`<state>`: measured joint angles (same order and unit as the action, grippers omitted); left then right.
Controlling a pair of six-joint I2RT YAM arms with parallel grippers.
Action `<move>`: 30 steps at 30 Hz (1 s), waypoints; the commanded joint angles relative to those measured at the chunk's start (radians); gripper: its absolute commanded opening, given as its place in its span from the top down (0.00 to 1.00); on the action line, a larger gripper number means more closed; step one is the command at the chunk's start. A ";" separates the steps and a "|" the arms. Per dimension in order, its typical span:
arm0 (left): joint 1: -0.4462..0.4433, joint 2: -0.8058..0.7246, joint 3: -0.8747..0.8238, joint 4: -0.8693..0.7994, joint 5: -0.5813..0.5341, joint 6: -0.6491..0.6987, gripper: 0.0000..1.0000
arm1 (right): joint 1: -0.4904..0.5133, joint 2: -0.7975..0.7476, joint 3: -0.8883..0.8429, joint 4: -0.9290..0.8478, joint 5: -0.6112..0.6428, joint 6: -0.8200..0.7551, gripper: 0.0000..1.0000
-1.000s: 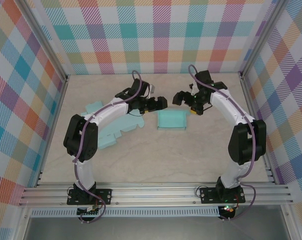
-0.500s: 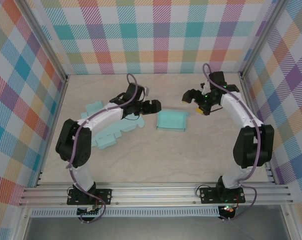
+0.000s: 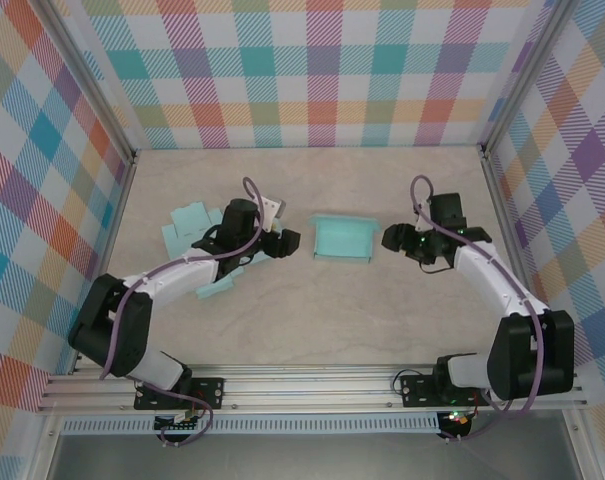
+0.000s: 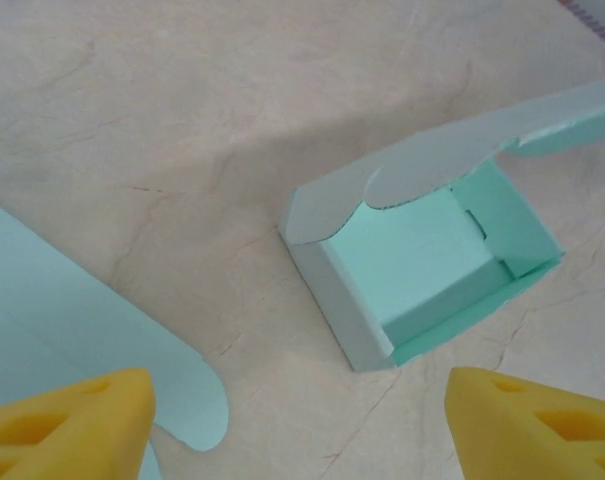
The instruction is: Fold the paper box
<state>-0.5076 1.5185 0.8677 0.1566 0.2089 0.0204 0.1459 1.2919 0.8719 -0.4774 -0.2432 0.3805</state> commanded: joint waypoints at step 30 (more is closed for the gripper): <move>-0.094 0.301 0.252 0.096 -0.038 0.122 0.64 | 0.137 0.233 0.157 0.272 0.133 -0.160 0.55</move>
<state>-0.5888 1.8183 1.0821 0.2802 0.1844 0.1265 0.2752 1.5181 1.0042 -0.2241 -0.1154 0.2276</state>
